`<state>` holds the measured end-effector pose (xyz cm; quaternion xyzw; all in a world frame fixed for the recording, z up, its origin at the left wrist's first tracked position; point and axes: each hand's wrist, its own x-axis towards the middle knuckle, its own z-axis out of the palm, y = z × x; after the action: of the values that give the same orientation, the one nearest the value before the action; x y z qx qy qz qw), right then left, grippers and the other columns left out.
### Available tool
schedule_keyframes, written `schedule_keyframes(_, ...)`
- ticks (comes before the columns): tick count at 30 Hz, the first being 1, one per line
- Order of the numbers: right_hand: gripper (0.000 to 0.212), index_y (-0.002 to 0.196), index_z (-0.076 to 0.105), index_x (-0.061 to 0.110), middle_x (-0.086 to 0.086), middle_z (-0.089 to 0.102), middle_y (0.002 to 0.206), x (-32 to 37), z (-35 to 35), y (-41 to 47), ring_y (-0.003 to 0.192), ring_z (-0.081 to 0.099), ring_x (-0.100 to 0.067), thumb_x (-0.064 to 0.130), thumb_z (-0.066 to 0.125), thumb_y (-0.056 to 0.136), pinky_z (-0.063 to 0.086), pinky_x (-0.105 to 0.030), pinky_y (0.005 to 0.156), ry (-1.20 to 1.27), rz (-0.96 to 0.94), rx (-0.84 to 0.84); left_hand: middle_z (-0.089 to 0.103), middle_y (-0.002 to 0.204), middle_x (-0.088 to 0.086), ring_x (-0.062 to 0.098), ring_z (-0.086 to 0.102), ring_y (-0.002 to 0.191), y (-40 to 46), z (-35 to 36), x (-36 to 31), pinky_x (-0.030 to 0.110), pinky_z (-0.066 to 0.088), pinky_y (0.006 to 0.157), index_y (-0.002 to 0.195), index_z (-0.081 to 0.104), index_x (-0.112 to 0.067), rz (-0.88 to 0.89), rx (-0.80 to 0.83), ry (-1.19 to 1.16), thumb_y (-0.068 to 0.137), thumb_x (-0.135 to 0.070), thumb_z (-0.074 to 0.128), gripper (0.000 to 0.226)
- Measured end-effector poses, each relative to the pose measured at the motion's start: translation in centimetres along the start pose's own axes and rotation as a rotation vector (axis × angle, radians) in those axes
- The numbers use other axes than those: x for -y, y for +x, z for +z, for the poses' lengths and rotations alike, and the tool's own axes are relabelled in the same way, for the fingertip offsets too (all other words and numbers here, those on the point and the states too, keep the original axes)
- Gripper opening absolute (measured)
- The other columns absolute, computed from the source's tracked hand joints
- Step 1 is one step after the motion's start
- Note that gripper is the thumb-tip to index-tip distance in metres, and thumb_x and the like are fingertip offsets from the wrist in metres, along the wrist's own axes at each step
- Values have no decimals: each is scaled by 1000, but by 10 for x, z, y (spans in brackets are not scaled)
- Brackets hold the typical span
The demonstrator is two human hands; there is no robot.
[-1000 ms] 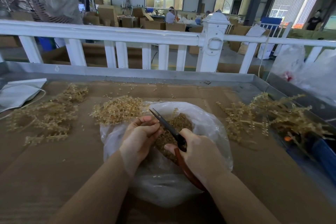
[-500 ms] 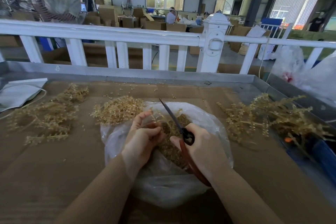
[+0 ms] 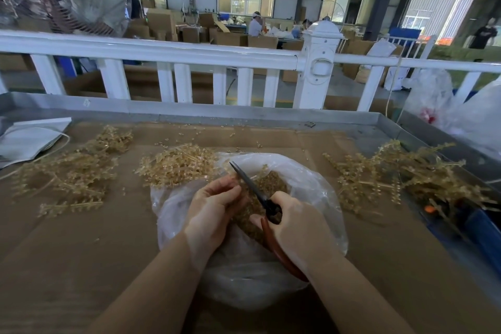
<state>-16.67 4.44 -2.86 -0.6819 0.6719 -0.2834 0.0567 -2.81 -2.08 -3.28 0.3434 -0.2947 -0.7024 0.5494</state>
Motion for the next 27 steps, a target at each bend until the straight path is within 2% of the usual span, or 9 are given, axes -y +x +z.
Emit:
schedule_keyframes(2, 25, 88, 48, 33, 13, 55, 73, -1, 1, 0, 68, 51, -6, 57, 58, 85, 35, -18, 58, -34, -10, -12, 67, 84, 13, 20, 68, 73, -1, 0, -1, 26, 58, 60, 98, 61, 2, -5, 0, -32, 85, 8, 55, 16)
schedule_keyframes(5, 25, 85, 45, 35, 14, 51, 69, 0, 2, -2, 66, 49, -5, 56, 58, 85, 31, -15, 55, -45, -20, -24, 65, 72, 7, 15, 66, 65, -2, 2, -2, 24, 57, 58, 90, 64, -2, 16, -27, -21, 89, -9, 58, 9)
schedule_keyframes(8, 26, 85, 48, 33, 15, 55, 72, -1, 3, -3, 69, 53, -5, 56, 59, 84, 35, -15, 58, -21, -25, -36, 64, 69, 6, 12, 63, 61, -2, 5, -1, 22, 57, 58, 92, 65, -2, 30, -93, 14, 92, -6, 55, 11)
schedule_keyframes(11, 29, 84, 52, 30, 14, 55, 70, -1, 1, -2, 68, 53, -5, 58, 60, 82, 36, -15, 58, 3, -11, -38, 65, 58, 1, 8, 61, 54, -2, 7, -3, 21, 57, 57, 83, 64, -4, 53, -123, -5, 91, 1, 54, 15)
schedule_keyframes(13, 29, 78, 50, 31, 16, 49, 64, -1, -1, -1, 62, 49, -1, 57, 62, 82, 33, -11, 53, 56, 0, -40, 65, 57, -1, 9, 60, 53, -2, 9, -5, 22, 57, 58, 81, 62, -6, 44, -141, -47, 91, 1, 54, 14)
schedule_keyframes(16, 34, 69, 41, 34, 16, 46, 61, 1, -6, 0, 59, 47, 3, 55, 64, 82, 32, -12, 52, 137, 7, -48, 62, 61, 1, 13, 58, 59, -1, 8, -7, 25, 54, 59, 81, 59, -8, 17, -151, -88, 93, -2, 52, 14)
schedule_keyframes(22, 32, 73, 39, 37, 18, 48, 63, 5, -8, -2, 62, 49, 6, 59, 61, 81, 30, -11, 53, 113, -26, -11, 58, 55, 1, 10, 56, 47, -2, 5, -5, 19, 51, 49, 78, 61, -6, 18, -86, -95, 93, -3, 50, 19)
schedule_keyframes(27, 29, 84, 39, 39, 18, 46, 66, 5, -6, -4, 62, 45, 7, 64, 54, 82, 31, -9, 51, -29, -71, -15, 57, 55, 1, 8, 56, 46, 0, 4, -2, 18, 51, 49, 74, 58, -7, 24, -66, -87, 93, -4, 51, 20)
